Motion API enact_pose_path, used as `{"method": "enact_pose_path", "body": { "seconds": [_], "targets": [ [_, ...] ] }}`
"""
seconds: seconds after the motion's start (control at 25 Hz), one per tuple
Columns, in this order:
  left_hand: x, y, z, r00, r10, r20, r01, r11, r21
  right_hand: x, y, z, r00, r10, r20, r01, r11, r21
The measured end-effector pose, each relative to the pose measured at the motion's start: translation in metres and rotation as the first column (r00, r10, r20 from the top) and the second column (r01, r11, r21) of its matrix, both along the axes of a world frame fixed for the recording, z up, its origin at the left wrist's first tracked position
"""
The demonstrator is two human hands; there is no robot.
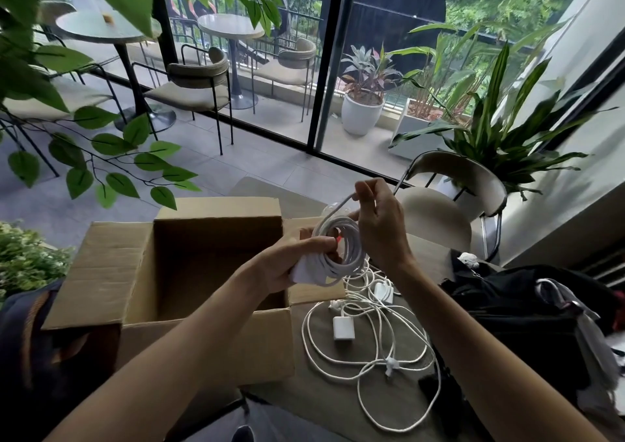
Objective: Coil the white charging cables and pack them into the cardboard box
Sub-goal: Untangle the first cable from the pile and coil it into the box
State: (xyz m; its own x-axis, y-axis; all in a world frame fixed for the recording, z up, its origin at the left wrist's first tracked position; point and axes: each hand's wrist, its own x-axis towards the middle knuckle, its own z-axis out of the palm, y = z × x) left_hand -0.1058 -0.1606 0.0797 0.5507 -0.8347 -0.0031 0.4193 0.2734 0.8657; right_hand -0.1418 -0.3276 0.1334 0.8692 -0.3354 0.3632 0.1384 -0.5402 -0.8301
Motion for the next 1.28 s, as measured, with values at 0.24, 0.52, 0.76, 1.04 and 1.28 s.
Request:
{"method": "enact_pose_path", "body": {
  "seconds": [0.24, 0.52, 0.76, 1.04, 1.28],
  "targets": [
    [-0.01, -0.015, -0.009, 0.982, 0.189, 0.019, -0.19, 0.977, 0.101, -0.007, 0.011, 0.02, 0.951, 0.164, 0.262, -0.118, 0.976, -0.183],
    [0.0, -0.011, -0.007, 0.934, 0.197, 0.297, -0.253, 0.954, 0.163, -0.015, -0.007, 0.027, 0.963, -0.02, 0.269, 0.071, 0.981, -0.18],
    [0.006, -0.006, -0.004, 0.934, 0.337, -0.12, -0.34, 0.94, -0.009, -0.024, -0.018, 0.011, 0.986, -0.079, 0.146, 0.115, 0.959, -0.259],
    [0.009, 0.002, -0.001, 0.955, 0.266, -0.132, -0.278, 0.957, -0.08, -0.03, -0.006, 0.009, 0.992, 0.008, 0.129, 0.067, 0.822, -0.565],
    [0.013, 0.004, -0.001, 0.874, 0.46, 0.154, -0.465, 0.885, -0.006, -0.033, 0.001, 0.001, 0.988, 0.114, 0.106, -0.036, 0.828, -0.559]
  ]
}}
